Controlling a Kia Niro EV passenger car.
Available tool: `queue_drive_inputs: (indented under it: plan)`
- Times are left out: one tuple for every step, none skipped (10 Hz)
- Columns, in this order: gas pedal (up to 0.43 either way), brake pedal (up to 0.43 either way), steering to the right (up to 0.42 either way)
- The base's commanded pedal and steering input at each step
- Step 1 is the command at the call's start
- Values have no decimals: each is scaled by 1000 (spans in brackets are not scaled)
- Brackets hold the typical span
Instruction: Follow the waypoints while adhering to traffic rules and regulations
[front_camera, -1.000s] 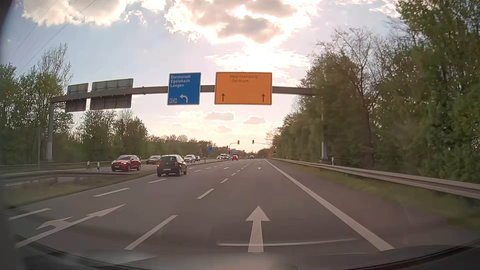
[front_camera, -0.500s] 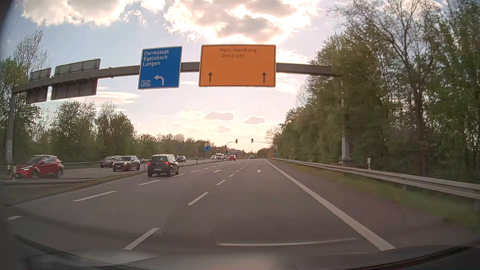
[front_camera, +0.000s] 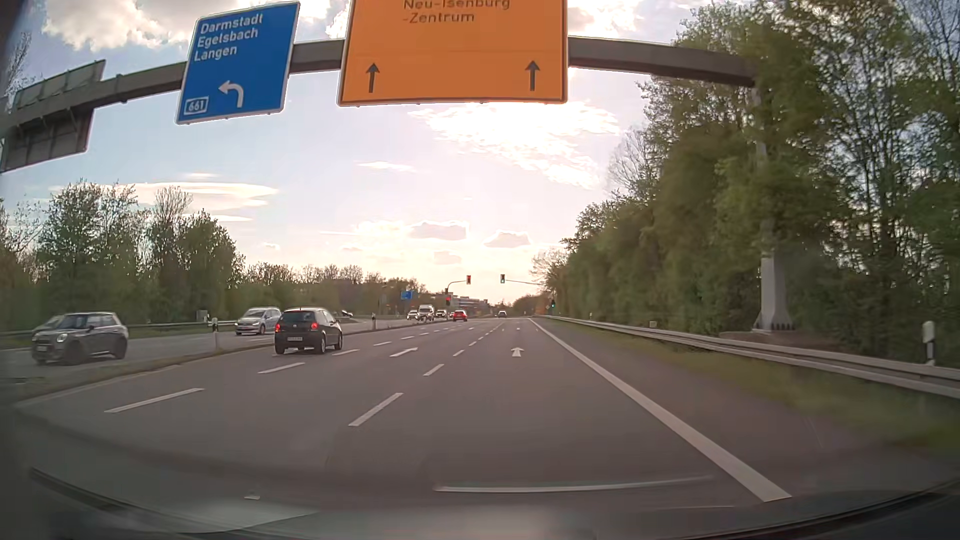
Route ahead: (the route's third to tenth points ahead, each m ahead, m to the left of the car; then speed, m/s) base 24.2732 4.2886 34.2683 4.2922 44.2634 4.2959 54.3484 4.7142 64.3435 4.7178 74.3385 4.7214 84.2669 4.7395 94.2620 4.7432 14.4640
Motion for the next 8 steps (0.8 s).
queue_drive_inputs:
  plan:
    - [0, 0, 0]
    - [0, 0, 0]
    - [0, 0, 0]
    - [0, 0, 0]
    - [0, 0, 0]
    - [0, 0, 0]
    - [0, 0, 0]
    - [0, 0, 0]
